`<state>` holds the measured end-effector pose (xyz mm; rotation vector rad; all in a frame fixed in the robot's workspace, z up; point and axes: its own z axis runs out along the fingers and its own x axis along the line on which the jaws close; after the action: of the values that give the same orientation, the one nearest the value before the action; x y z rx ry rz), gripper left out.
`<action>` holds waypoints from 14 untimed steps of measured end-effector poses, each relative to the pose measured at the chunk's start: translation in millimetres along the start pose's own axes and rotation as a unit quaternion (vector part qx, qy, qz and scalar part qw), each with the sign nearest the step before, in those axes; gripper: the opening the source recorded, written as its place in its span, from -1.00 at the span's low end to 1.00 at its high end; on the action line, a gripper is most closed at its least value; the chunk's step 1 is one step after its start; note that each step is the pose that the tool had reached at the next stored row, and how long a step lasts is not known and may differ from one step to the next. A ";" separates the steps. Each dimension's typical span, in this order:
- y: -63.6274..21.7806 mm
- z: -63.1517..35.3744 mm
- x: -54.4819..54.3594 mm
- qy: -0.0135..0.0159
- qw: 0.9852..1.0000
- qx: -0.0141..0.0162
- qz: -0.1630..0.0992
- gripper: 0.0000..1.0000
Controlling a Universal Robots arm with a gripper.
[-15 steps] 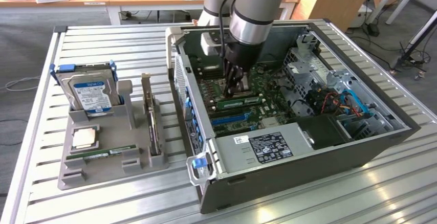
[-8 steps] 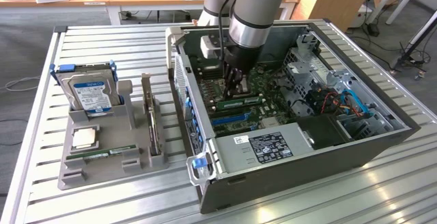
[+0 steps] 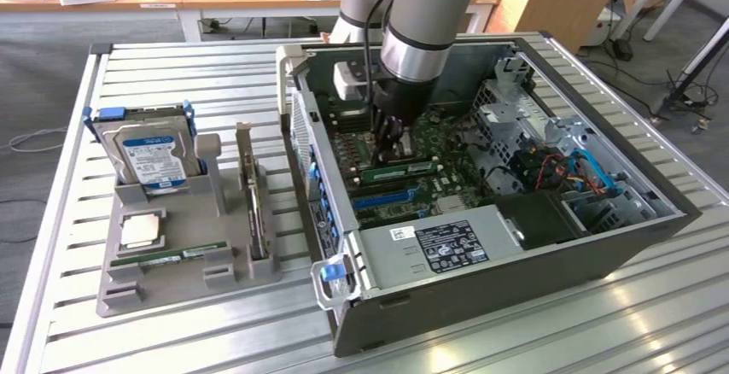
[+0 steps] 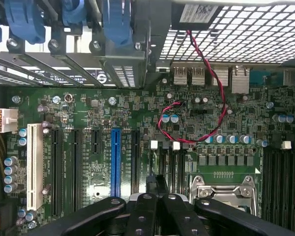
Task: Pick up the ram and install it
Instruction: 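Press down the ram until it locks into place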
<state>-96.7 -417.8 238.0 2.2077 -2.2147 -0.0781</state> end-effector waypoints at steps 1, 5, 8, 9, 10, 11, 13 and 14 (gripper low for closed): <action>1.2 0.2 0.0 0.000 1.000 0.000 0.000 -0.79; 3.2 1.3 0.1 0.000 1.000 0.000 0.000 -0.79; 3.3 4.2 0.1 0.000 1.000 0.000 0.000 -0.79; 3.2 4.8 0.1 0.000 1.000 0.000 0.000 -0.79; 3.3 5.0 0.2 0.000 1.000 0.000 0.000 -0.79; 3.3 5.3 0.2 0.000 1.000 0.000 0.000 -0.79; 3.3 6.1 0.2 -0.001 1.000 0.000 0.000 -0.79; 3.3 6.8 0.2 -0.001 1.000 0.000 0.000 -0.79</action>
<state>-100.2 -417.7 231.3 2.2090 -2.2156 -0.0809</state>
